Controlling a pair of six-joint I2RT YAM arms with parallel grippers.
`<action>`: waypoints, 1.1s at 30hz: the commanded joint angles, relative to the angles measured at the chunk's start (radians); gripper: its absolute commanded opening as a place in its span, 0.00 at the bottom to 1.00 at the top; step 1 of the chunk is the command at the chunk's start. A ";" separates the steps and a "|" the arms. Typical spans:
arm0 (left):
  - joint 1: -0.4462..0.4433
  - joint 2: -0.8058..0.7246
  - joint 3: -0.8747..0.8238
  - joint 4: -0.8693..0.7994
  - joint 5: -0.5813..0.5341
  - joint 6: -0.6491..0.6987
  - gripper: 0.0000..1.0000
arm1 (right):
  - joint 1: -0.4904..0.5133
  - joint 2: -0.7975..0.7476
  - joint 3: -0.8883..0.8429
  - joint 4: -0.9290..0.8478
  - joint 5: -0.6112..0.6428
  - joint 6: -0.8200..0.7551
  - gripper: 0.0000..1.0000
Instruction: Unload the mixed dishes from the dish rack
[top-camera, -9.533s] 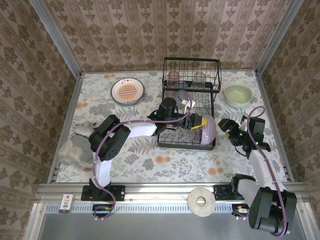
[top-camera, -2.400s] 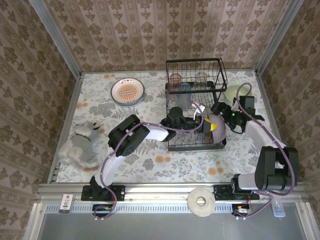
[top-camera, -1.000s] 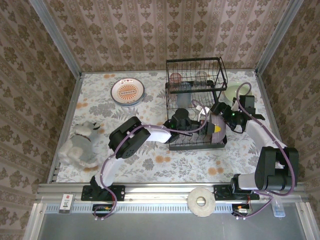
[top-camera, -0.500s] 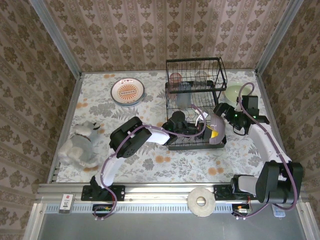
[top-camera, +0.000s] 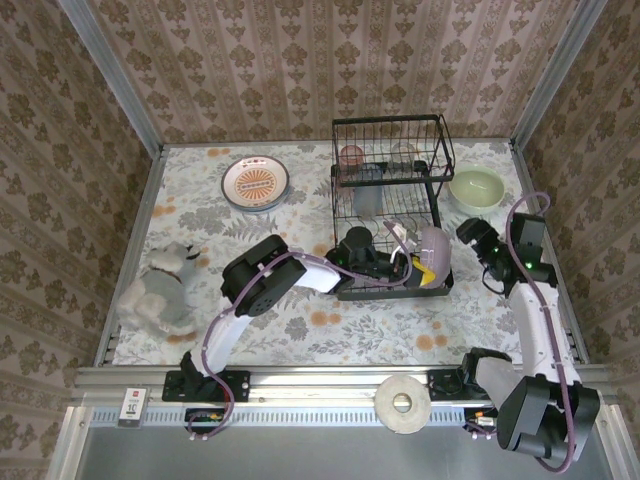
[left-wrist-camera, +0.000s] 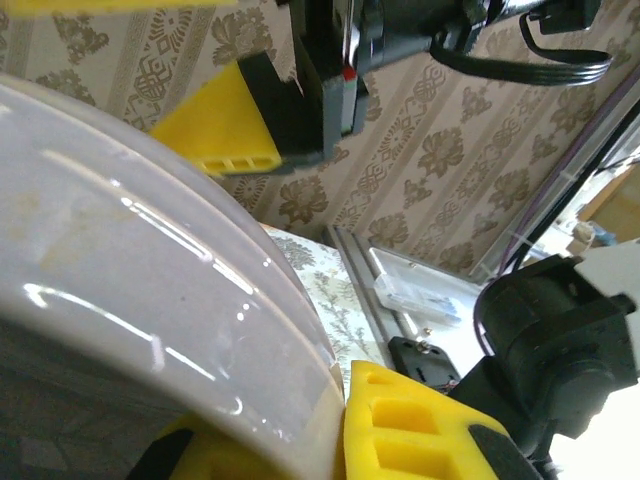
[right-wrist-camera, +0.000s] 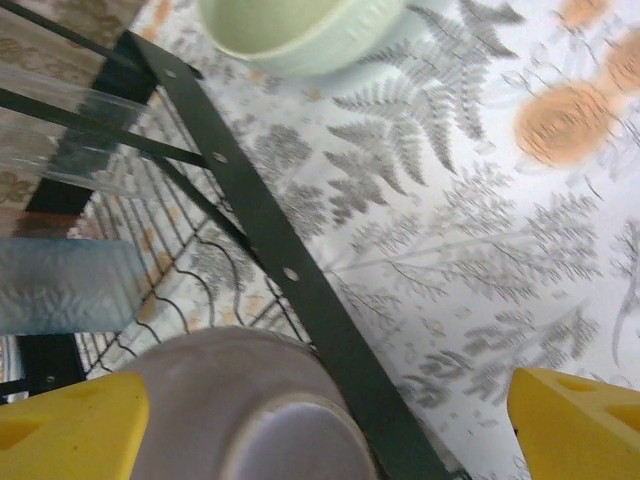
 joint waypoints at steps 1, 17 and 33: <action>-0.038 -0.037 0.015 0.163 -0.029 0.240 0.00 | -0.008 -0.026 -0.062 -0.041 -0.056 0.054 0.90; -0.066 -0.059 -0.030 0.172 -0.379 0.319 0.00 | -0.028 -0.124 -0.236 -0.139 -0.039 0.052 0.69; -0.042 -0.020 0.036 0.173 -0.529 0.106 0.00 | -0.017 -0.036 -0.303 -0.025 -0.131 0.037 0.55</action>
